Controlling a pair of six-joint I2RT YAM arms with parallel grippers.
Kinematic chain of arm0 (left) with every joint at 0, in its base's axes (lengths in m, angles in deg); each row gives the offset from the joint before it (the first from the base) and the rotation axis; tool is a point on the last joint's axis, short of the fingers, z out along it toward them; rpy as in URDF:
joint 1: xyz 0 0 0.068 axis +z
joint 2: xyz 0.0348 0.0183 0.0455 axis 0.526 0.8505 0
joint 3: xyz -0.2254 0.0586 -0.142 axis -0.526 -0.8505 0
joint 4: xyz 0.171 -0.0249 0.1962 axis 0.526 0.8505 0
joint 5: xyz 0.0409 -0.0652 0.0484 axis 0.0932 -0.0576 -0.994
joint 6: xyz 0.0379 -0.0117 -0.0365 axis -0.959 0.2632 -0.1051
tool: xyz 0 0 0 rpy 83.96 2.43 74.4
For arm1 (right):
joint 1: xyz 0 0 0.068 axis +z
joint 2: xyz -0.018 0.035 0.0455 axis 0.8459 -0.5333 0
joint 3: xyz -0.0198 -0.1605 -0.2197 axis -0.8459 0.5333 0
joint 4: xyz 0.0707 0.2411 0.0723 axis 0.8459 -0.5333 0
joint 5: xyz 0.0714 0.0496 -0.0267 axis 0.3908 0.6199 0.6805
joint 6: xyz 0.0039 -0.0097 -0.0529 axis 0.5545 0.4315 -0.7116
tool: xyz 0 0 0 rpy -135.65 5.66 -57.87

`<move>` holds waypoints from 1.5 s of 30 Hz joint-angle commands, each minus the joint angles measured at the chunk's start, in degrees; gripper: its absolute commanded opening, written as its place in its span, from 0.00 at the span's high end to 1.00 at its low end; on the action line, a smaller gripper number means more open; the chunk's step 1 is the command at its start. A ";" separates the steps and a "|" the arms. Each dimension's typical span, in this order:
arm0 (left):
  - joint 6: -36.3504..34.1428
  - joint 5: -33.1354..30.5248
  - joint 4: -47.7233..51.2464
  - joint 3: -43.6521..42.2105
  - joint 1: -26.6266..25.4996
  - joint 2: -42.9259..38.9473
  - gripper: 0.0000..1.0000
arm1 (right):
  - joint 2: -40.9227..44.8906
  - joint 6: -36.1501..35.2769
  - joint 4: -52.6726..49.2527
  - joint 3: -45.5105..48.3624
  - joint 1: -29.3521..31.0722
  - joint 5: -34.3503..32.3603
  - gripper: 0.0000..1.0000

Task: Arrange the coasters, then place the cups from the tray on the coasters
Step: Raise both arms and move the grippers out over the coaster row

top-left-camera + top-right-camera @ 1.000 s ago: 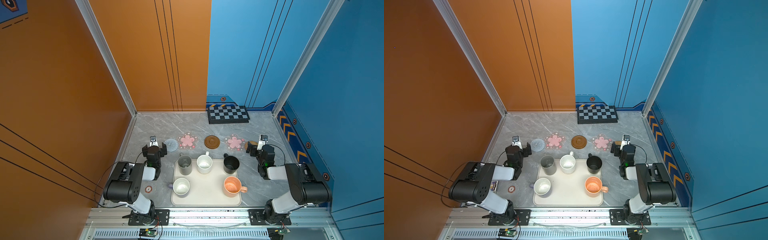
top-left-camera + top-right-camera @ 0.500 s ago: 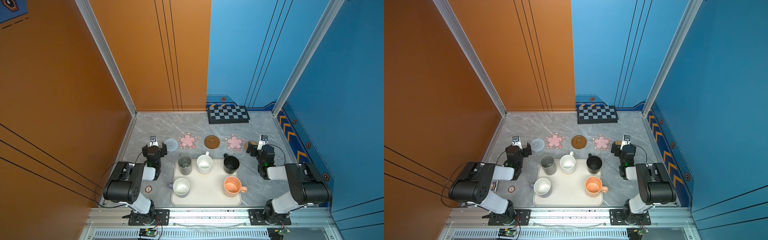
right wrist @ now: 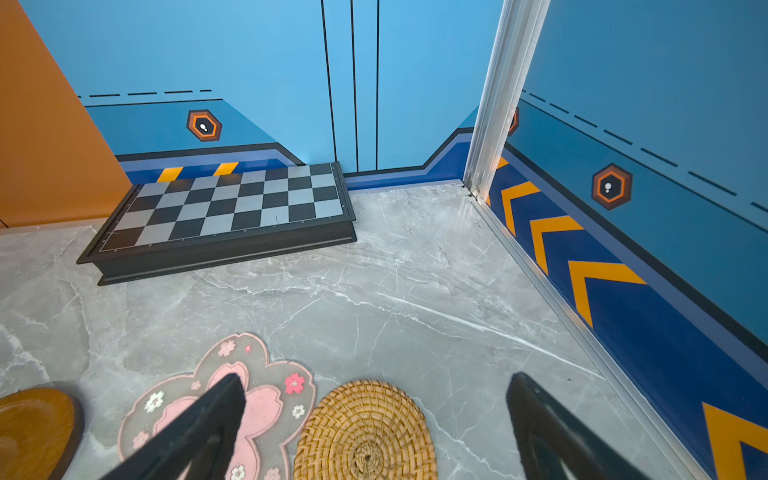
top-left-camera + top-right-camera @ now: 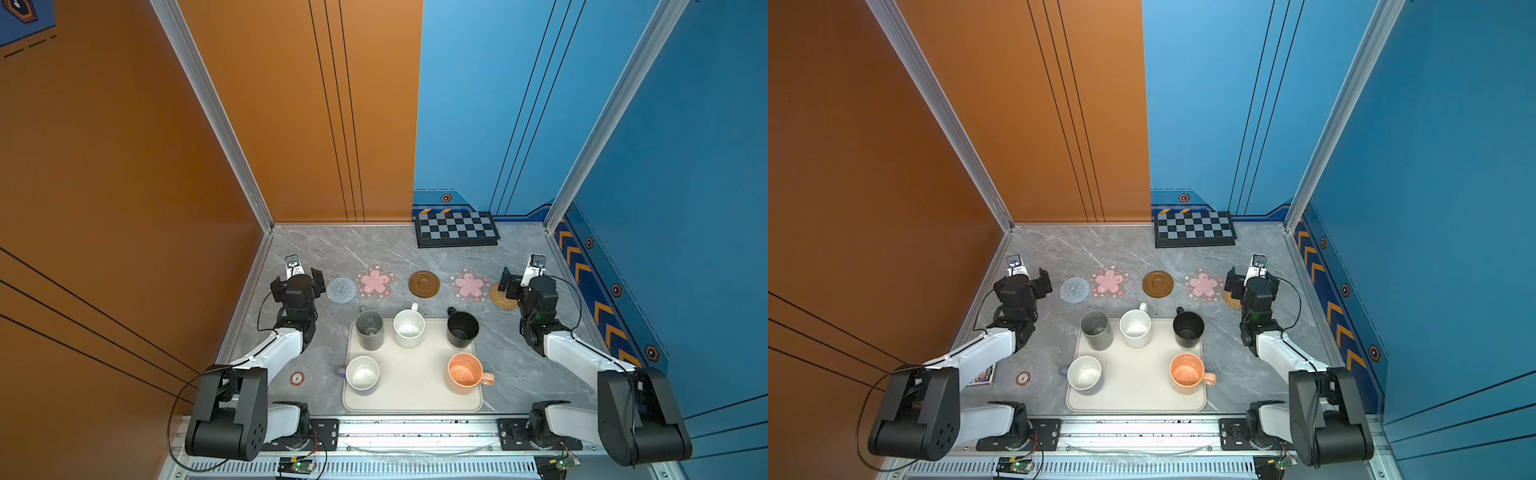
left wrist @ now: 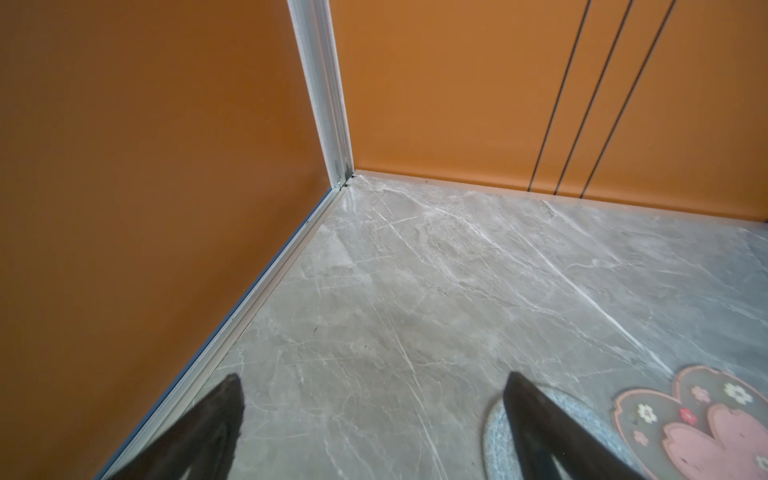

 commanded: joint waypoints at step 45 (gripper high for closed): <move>25.77 19.55 56.52 37.34 -17.42 24.67 0.01 | -5.46 8.89 -51.96 -36.26 8.71 5.50 0.00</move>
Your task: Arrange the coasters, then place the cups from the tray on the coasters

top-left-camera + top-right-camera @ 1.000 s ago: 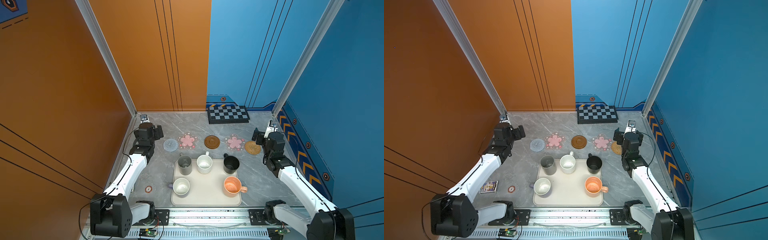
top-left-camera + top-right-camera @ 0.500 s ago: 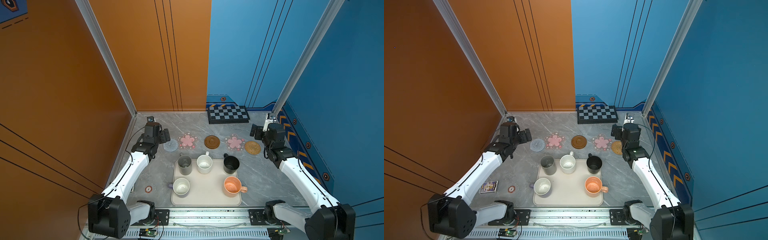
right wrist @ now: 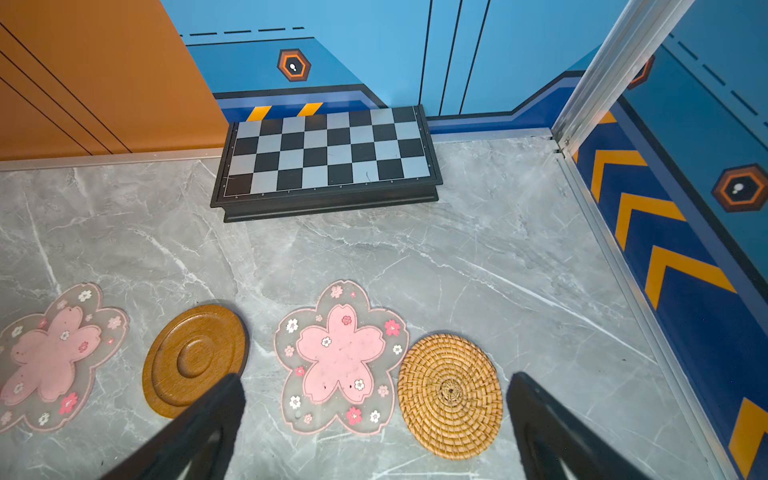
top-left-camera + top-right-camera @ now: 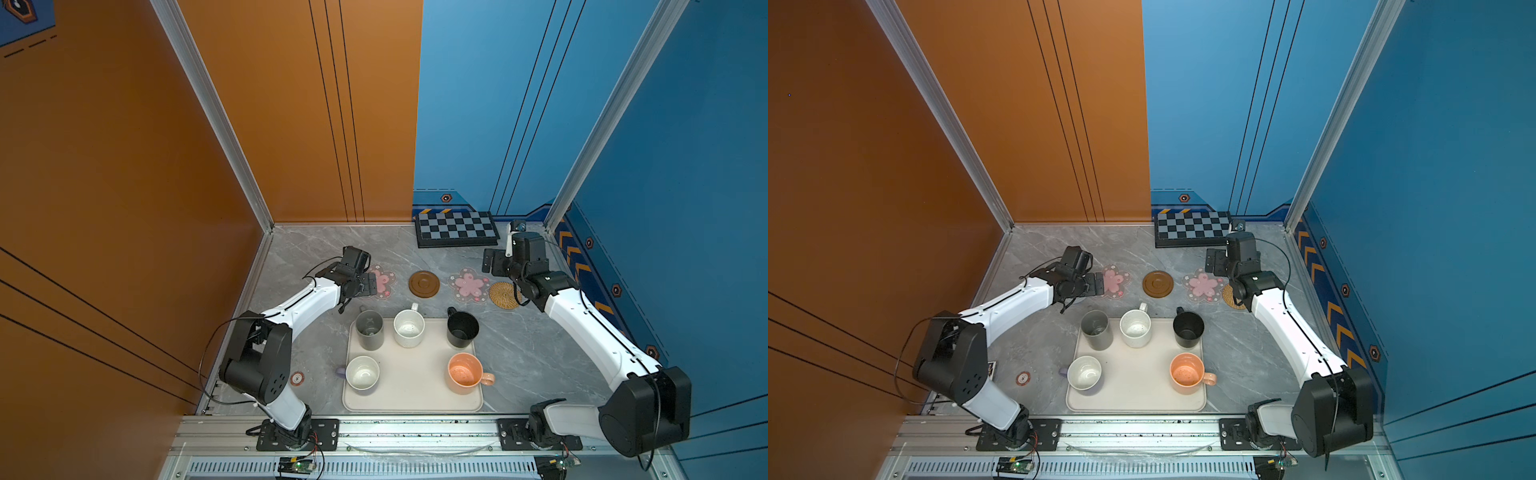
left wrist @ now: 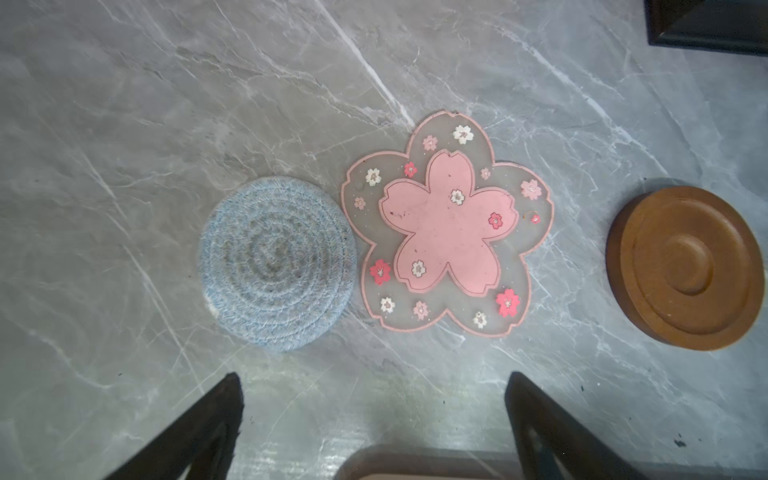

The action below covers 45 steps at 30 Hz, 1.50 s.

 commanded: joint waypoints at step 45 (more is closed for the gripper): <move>3.61 2.13 10.08 11.18 14.17 19.96 0.12 | -6.63 0.51 -7.71 -5.55 14.48 -6.21 0.00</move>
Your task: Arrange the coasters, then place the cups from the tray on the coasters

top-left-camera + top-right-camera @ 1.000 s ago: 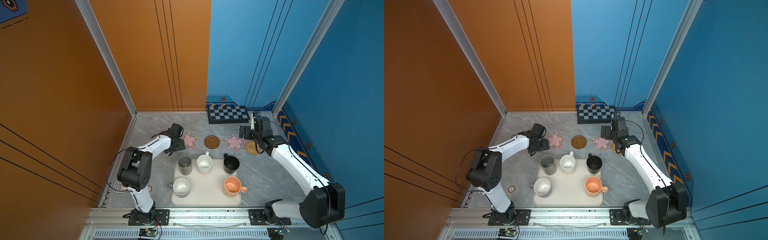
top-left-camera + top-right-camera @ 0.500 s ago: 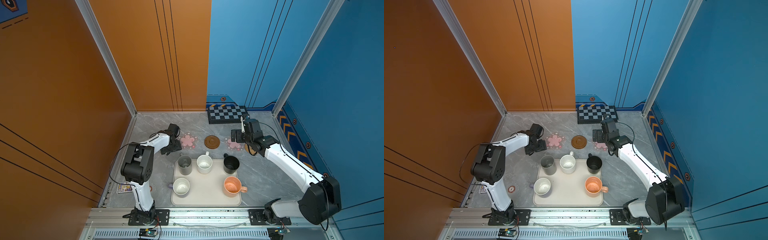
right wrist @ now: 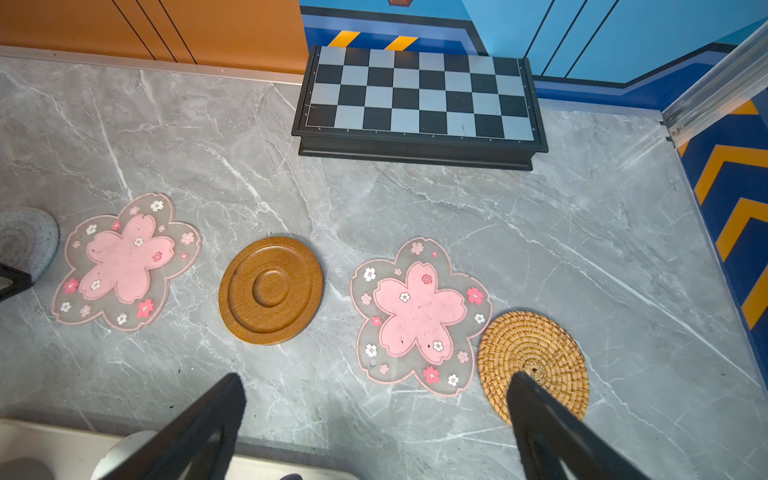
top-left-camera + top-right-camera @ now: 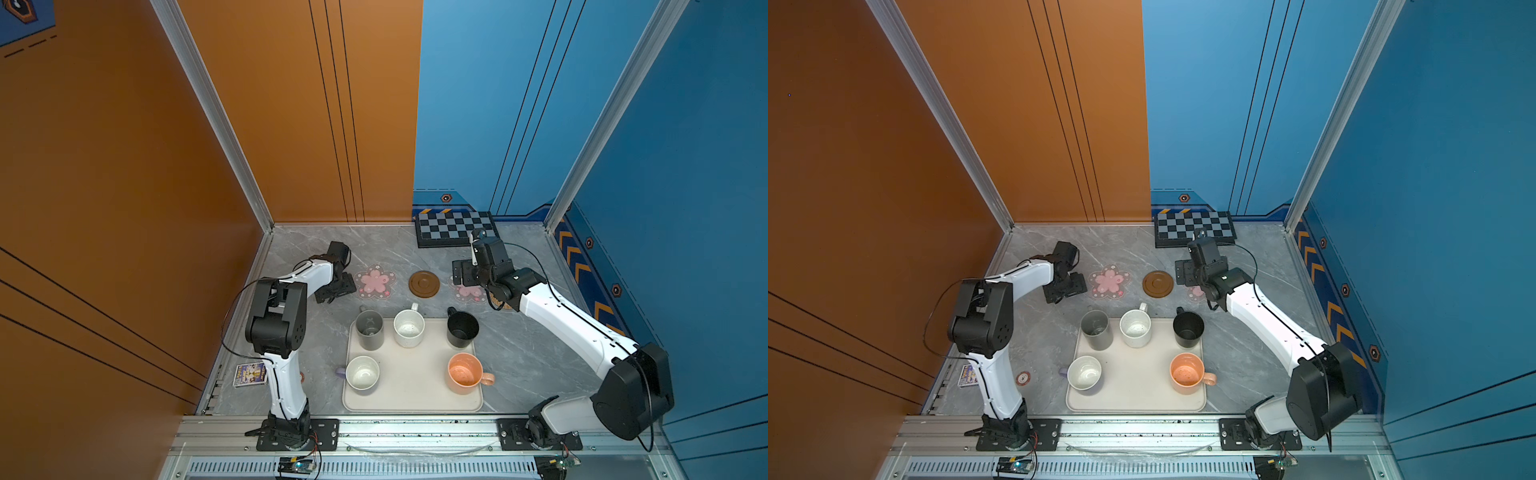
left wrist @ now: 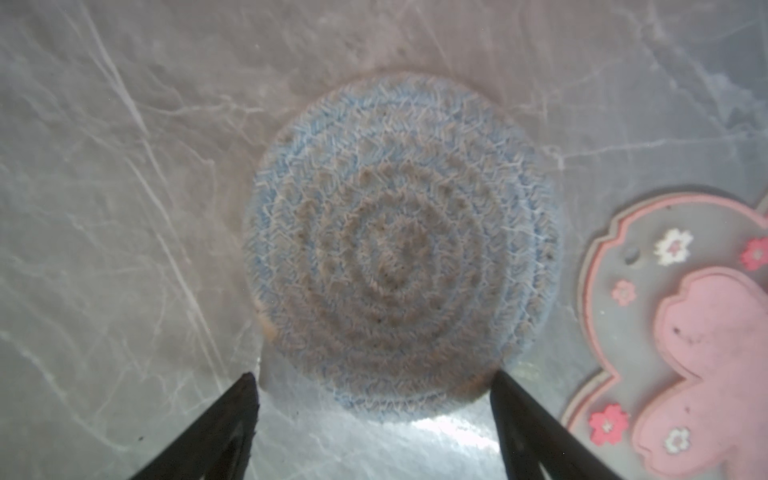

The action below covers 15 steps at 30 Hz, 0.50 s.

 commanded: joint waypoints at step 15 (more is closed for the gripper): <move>-3.17 2.99 1.22 8.69 6.17 8.43 0.21 | -3.86 -1.67 -4.18 -4.53 3.25 -3.84 0.00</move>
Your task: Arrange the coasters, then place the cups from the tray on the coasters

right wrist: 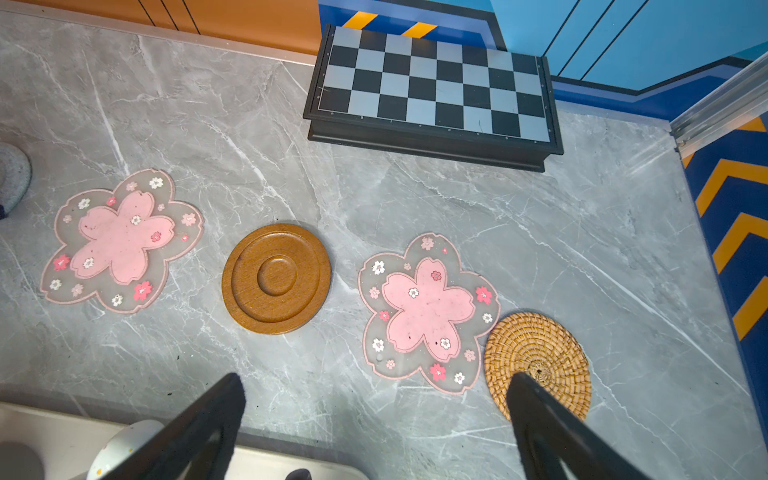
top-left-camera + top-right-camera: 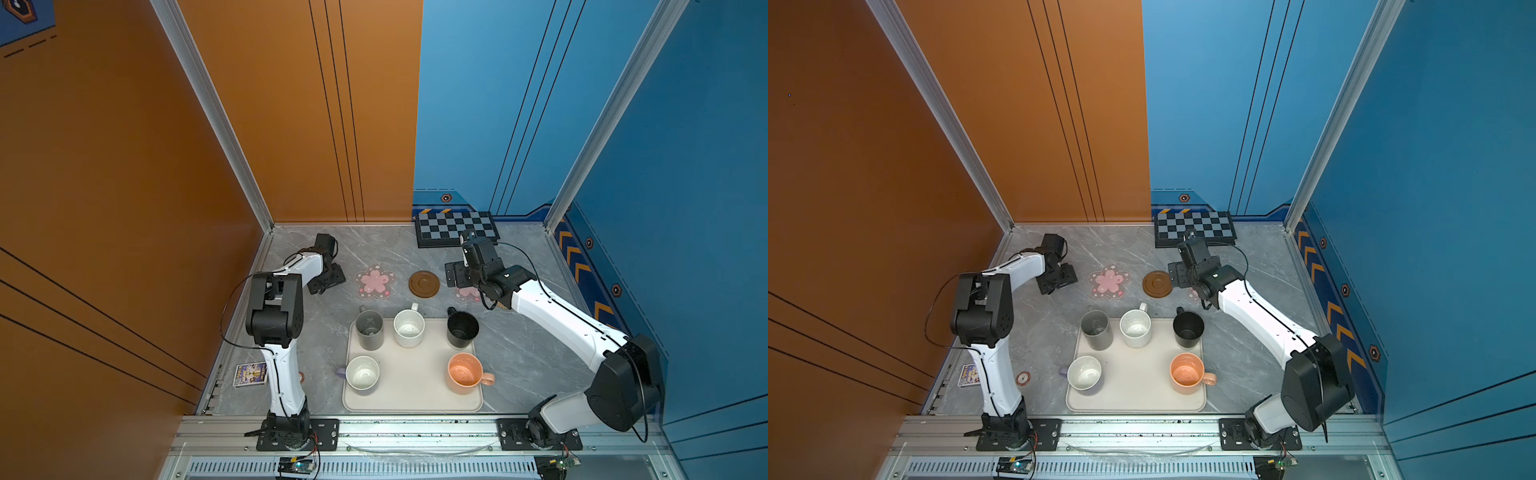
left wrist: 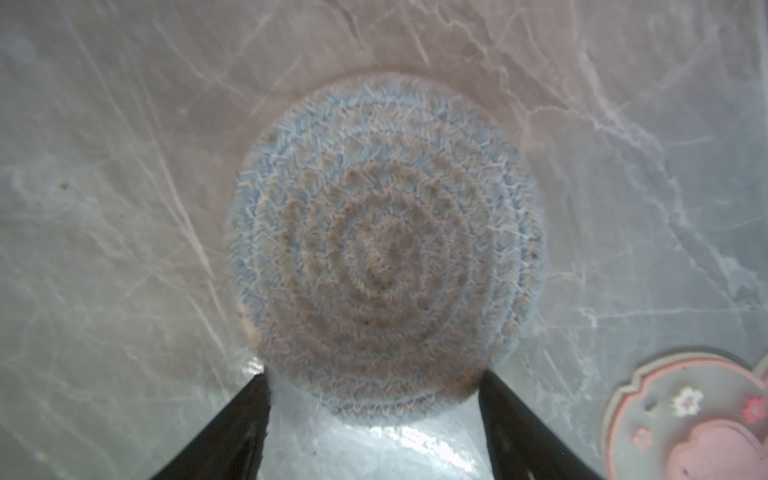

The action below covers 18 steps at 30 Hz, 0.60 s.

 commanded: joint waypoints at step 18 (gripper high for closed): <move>-1.39 5.29 1.91 1.97 6.80 0.36 0.21 | -7.17 -1.49 -4.30 -7.17 3.75 -3.67 0.00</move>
